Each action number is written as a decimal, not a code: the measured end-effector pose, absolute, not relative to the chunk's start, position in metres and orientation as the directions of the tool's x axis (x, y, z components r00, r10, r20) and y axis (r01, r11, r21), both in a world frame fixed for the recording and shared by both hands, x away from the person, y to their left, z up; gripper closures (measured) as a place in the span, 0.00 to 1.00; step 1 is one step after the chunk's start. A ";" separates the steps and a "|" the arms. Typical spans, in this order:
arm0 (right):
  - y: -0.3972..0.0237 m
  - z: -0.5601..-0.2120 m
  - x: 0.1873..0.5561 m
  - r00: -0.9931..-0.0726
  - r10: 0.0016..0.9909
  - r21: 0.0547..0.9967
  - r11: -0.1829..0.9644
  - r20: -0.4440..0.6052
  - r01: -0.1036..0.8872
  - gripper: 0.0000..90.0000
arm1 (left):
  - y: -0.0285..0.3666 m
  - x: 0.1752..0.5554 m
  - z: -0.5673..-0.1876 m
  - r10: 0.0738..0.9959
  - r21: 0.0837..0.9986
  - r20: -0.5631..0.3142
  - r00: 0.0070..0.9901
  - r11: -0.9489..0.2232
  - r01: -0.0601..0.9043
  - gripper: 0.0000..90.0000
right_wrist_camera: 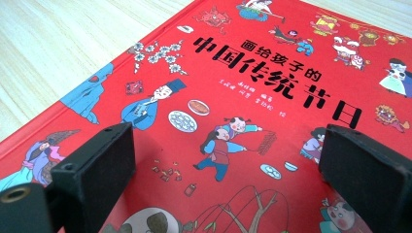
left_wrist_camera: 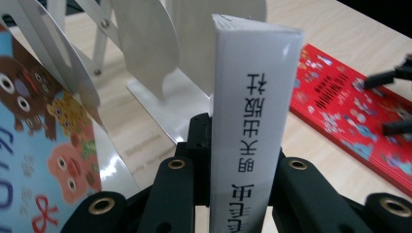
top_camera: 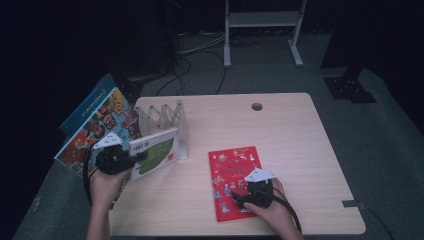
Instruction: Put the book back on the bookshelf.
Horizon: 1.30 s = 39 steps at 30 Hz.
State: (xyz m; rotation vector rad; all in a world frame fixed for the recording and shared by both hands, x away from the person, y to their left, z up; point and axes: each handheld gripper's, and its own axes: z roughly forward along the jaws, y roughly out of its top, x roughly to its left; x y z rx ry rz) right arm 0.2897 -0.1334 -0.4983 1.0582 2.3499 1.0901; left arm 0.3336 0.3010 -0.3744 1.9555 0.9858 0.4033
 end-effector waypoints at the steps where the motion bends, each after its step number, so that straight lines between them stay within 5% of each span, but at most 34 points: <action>1: -0.133 -0.498 0.290 -0.664 0.748 0.763 0.427 0.004 0.486 0.06 | 0.299 0.336 -0.374 0.774 0.829 -0.094 0.626 -0.287 0.479 0.84; 39: -0.133 -0.498 0.290 -0.663 0.748 0.763 0.426 0.005 0.486 0.06 | 0.264 0.394 -0.397 0.840 0.849 -0.093 0.534 -0.214 0.484 0.83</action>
